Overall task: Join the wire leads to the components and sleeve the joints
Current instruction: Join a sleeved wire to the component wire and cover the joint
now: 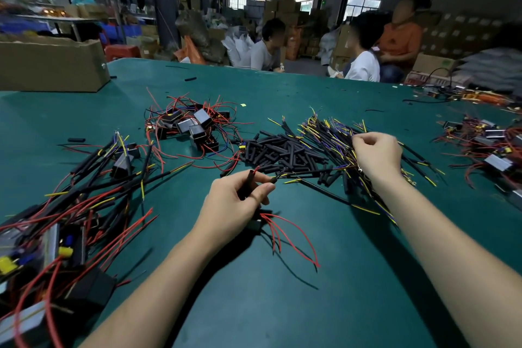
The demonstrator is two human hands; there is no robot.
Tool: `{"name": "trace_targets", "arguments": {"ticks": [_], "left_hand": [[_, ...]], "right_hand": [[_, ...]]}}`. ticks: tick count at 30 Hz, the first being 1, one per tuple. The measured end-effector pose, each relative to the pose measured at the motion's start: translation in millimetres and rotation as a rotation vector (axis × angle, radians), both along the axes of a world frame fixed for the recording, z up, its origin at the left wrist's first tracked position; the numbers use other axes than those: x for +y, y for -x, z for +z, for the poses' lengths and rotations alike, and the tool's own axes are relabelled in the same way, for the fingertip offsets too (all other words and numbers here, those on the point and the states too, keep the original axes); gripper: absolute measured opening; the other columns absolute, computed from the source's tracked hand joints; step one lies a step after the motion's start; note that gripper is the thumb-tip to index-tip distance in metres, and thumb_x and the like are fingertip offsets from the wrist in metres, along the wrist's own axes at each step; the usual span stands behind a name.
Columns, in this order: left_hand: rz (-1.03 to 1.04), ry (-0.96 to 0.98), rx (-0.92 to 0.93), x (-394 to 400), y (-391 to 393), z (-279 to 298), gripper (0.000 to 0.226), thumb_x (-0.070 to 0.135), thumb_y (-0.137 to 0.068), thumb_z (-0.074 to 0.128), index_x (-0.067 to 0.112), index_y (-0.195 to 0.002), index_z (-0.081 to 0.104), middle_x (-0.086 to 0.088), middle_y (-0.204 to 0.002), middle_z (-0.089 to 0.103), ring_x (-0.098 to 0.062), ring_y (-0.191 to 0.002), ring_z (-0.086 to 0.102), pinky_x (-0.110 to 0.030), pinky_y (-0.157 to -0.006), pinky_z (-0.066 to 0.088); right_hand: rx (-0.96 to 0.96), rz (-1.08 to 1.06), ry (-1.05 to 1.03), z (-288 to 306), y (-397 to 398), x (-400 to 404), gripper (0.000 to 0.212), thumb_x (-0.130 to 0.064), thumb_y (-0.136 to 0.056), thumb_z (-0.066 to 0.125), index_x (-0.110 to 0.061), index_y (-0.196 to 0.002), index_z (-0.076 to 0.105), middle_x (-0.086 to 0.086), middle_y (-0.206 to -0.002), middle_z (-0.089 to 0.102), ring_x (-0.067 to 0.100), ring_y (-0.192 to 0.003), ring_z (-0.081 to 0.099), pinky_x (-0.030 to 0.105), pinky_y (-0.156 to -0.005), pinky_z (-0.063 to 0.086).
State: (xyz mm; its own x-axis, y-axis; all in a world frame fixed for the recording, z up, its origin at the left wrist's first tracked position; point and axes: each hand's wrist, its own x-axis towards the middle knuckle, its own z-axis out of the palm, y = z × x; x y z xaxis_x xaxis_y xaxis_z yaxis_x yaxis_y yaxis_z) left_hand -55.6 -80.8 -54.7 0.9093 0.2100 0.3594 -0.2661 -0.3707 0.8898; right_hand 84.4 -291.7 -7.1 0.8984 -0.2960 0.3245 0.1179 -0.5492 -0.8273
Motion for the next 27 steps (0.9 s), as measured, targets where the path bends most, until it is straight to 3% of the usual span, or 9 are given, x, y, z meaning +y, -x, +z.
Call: {"name": "trace_targets", "arguments": {"ticks": [3, 8, 12, 16, 20, 22, 25, 27], "left_hand": [[0.011, -0.023, -0.015, 1, -3, -3, 0.011, 0.025, -0.087, 0.068, 0.034, -0.08, 0.068, 0.009, -0.063, 0.068, -0.011, -0.058, 0.062, -0.035, -0.065, 0.056], [0.024, -0.076, -0.096, 2, -5, -4, 0.014, 0.022, -0.086, 0.068, 0.036, -0.082, 0.066, 0.011, -0.062, 0.066, -0.01, -0.055, 0.059, -0.025, -0.055, 0.05], [0.019, -0.12, -0.134, 3, -5, -3, 0.008, 0.027, -0.085, 0.07, 0.034, -0.086, 0.068, 0.0, -0.063, 0.065, -0.027, -0.063, 0.061, -0.042, -0.061, 0.052], [0.023, -0.129, -0.159, 3, -5, -3, 0.003, 0.029, -0.086, 0.07, 0.029, -0.089, 0.068, 0.0, -0.061, 0.063, -0.025, -0.059, 0.059, -0.044, -0.059, 0.052], [0.017, -0.125, -0.161, 3, -4, -3, 0.004, 0.027, -0.086, 0.07, 0.029, -0.089, 0.068, 0.004, -0.063, 0.065, -0.026, -0.061, 0.06, -0.044, -0.059, 0.051], [0.019, -0.129, -0.177, 1, -3, -1, 0.006, 0.026, -0.085, 0.071, 0.027, -0.091, 0.068, 0.007, -0.064, 0.064, -0.025, -0.061, 0.058, -0.041, -0.058, 0.05], [0.044, -0.155, -0.217, 0, 0, 3, 0.013, 0.023, -0.083, 0.072, 0.027, -0.095, 0.068, 0.013, -0.065, 0.063, -0.012, -0.062, 0.056, -0.028, -0.062, 0.046], [0.069, -0.18, -0.251, -2, 2, 7, 0.019, 0.019, -0.082, 0.074, 0.023, -0.099, 0.069, 0.015, -0.068, 0.064, -0.002, -0.068, 0.058, -0.012, -0.066, 0.04]], "right_hand": [[0.061, -0.04, 0.271, 3, -24, -2, 0.021, -0.015, -0.088, 0.054, -0.016, -0.095, 0.074, 0.01, -0.104, 0.07, 0.031, -0.096, 0.061, 0.03, -0.076, 0.042], [0.134, -0.063, 0.667, -3, -51, 16, 0.019, -0.017, -0.09, 0.055, -0.005, -0.098, 0.067, 0.019, -0.108, 0.065, 0.035, -0.106, 0.058, 0.033, -0.075, 0.043], [0.202, -0.089, 0.793, -12, -62, 30, 0.021, -0.007, -0.088, 0.057, -0.004, -0.108, 0.062, 0.018, -0.115, 0.063, 0.034, -0.111, 0.058, 0.034, -0.078, 0.045], [0.231, -0.109, 0.763, -13, -69, 30, 0.023, 0.001, -0.083, 0.059, -0.004, -0.106, 0.061, 0.017, -0.113, 0.064, 0.035, -0.107, 0.061, 0.033, -0.072, 0.042], [0.161, -0.128, 0.621, -7, -67, 26, 0.009, 0.0, -0.084, 0.059, -0.008, -0.086, 0.057, 0.016, -0.095, 0.061, 0.036, -0.099, 0.062, 0.033, -0.07, 0.04], [0.143, -0.13, 0.428, -3, -65, 20, 0.011, -0.006, -0.083, 0.059, -0.009, -0.074, 0.053, 0.013, -0.076, 0.049, 0.035, -0.076, 0.056, 0.03, -0.065, 0.037], [0.209, 0.028, -0.022, 4, -50, 15, 0.029, -0.009, -0.083, 0.062, -0.013, -0.057, 0.049, 0.008, -0.059, 0.042, 0.022, -0.051, 0.035, 0.026, -0.049, 0.029], [0.34, 0.219, -0.447, 8, -33, 14, 0.015, -0.01, -0.087, 0.063, -0.011, -0.073, 0.057, 0.006, -0.065, 0.049, 0.014, -0.049, 0.037, 0.021, -0.042, 0.028]]}}
